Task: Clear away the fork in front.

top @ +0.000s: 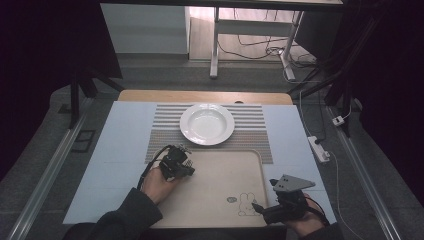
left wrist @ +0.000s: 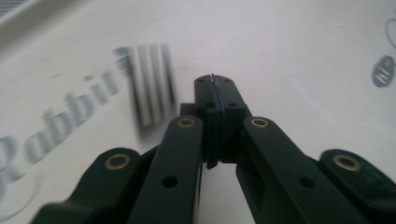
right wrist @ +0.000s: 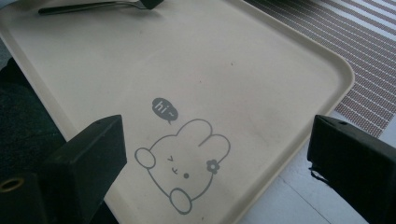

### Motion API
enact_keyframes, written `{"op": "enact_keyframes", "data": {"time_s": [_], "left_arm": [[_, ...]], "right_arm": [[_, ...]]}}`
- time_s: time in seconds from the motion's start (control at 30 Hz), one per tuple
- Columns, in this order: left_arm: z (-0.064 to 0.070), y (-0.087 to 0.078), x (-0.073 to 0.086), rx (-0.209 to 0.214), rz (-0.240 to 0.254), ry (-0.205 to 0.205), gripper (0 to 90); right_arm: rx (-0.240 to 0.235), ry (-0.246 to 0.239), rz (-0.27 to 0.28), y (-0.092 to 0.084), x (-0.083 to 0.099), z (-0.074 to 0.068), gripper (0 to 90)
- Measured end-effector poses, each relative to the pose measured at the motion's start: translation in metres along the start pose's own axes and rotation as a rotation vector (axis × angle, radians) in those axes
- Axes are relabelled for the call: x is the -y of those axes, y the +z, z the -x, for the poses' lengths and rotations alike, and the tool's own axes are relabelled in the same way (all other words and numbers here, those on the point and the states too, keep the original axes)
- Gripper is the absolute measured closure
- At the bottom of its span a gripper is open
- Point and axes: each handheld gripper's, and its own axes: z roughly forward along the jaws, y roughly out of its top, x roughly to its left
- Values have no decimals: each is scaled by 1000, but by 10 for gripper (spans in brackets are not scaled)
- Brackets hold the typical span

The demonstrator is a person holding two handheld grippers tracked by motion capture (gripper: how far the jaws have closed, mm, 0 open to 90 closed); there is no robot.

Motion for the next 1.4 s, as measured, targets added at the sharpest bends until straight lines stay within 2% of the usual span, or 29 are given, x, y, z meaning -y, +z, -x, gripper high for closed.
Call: {"op": "enact_keyframes", "data": {"time_s": [0.1, 0.13, 0.27, 0.47, 0.6, 0.9, 1.0, 1.13, 1.27, 1.4], "left_arm": [[0, 7, 0, -16, -25, 9, 891], [-2, 7, 0, -6, -15, 3, 892], [-10, 4, 2, -37, -14, -20, 892], [-26, -5, 8, -91, -15, -92, 892], [-39, -12, 13, -100, -16, -140, 892], [-52, -20, 21, -134, -20, -184, 892], [-58, -23, 24, -133, -17, -206, 892], [-58, -23, 24, -134, -17, -204, 892], [-59, -24, 25, -131, -10, -184, 884], [-57, -30, 25, -126, 23, -174, 822]], "right_arm": [[3, -7, -5, 0, 0, 0, 48], [3, -8, -5, 0, 0, 0, 48], [5, -9, -6, 0, 0, 0, 49], [8, -12, -6, 0, 1, 0, 48], [10, -17, -9, 0, 1, 0, 48], [13, -16, -8, 1, 1, 1, 48], [11, -13, -9, 1, 2, 2, 48], [11, -10, -11, 1, 2, 2, 48], [10, -9, -10, 1, 2, 2, 48], [9, -3, -9, 1, 2, 2, 48]]}}
